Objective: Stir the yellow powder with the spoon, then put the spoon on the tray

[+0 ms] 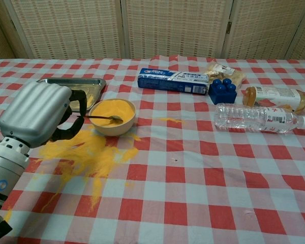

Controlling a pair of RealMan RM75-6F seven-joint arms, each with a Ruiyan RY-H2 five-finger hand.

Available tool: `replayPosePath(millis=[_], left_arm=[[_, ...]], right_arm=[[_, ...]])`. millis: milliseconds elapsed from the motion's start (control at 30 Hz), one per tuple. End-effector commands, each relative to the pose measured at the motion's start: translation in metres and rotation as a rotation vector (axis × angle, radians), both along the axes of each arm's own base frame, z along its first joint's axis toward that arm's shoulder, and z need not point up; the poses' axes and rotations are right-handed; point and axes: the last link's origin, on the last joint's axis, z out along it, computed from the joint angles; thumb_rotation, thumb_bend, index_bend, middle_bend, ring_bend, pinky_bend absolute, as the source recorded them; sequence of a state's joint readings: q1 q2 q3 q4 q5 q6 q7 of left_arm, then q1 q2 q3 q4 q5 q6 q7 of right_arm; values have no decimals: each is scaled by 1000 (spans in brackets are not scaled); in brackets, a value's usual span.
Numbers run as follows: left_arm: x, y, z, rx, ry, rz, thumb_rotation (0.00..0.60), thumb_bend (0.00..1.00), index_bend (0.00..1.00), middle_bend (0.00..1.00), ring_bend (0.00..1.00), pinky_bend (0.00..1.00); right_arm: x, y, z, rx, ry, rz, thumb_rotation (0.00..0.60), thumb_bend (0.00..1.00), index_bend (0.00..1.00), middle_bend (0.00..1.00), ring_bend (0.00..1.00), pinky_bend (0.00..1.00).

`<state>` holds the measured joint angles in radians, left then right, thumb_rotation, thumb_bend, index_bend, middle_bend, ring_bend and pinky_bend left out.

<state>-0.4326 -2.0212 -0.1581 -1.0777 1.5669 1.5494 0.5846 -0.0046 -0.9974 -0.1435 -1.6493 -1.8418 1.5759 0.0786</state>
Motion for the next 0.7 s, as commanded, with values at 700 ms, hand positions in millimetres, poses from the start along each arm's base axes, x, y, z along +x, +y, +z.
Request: replayPosePath(millis=[700], left_arm=[[10,30,21,66,-44,-175,600,829,841,1000,1000,1000]], right_arm=[[-4,-8,-1,-6,11,-34,600,22,0,0,0,0]])
